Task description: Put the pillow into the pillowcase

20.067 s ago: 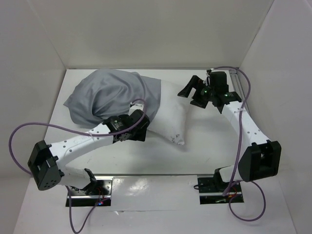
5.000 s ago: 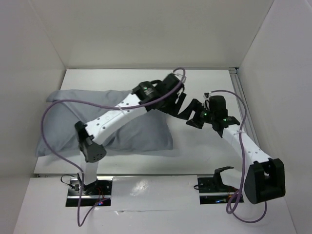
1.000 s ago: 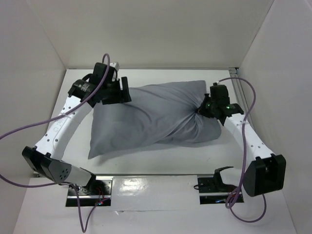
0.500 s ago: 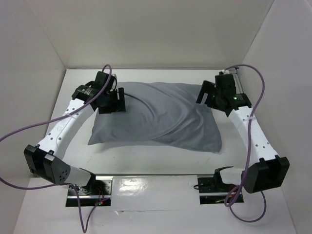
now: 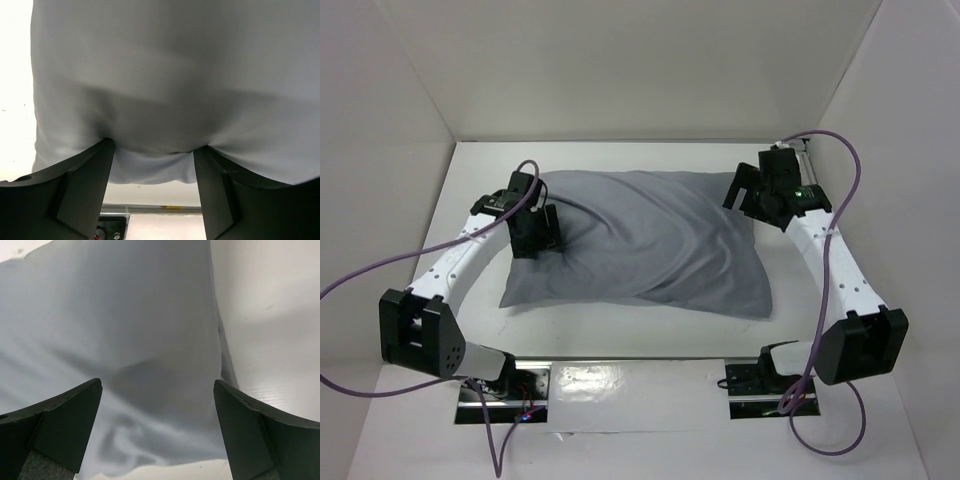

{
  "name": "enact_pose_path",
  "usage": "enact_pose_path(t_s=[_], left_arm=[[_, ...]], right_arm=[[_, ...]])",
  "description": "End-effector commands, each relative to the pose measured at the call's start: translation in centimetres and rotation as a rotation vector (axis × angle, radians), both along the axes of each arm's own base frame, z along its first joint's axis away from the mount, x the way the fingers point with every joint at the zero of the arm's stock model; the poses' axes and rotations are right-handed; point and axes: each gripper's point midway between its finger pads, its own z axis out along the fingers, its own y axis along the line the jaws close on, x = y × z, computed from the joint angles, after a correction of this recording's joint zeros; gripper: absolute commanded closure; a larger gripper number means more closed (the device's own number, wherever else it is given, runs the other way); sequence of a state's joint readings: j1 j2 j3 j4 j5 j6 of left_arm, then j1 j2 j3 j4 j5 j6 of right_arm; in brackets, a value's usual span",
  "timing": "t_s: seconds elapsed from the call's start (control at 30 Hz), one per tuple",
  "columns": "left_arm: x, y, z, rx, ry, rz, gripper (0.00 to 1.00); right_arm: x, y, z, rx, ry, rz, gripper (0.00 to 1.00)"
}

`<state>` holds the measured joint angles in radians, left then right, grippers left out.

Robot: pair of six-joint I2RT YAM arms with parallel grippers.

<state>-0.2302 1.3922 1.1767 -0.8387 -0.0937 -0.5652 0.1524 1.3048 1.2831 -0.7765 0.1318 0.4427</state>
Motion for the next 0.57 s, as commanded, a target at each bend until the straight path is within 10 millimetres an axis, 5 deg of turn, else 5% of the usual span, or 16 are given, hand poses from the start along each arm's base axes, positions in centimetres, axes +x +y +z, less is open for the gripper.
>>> enact_pose_path(t_s=[0.0, 0.17, 0.3, 0.53], left_arm=[[1.7, 0.7, 0.1, -0.027, -0.045, 0.044, 0.23], [2.3, 0.1, 8.5, -0.094, -0.244, -0.005, 0.23], [2.0, -0.2, 17.5, -0.15, -0.486, -0.035, 0.2], [0.4, 0.2, 22.5, -0.153, -0.663, -0.069, 0.19]], right_arm=[[1.1, -1.6, 2.9, -0.039, -0.072, -0.085, 0.0], [1.1, -4.1, 6.4, -0.143, -0.131, -0.166, 0.0], [0.9, -5.0, 8.8, -0.167, -0.178, -0.209, 0.0], [0.4, -5.7, 10.0, -0.181, -0.214, -0.219, 0.0]])
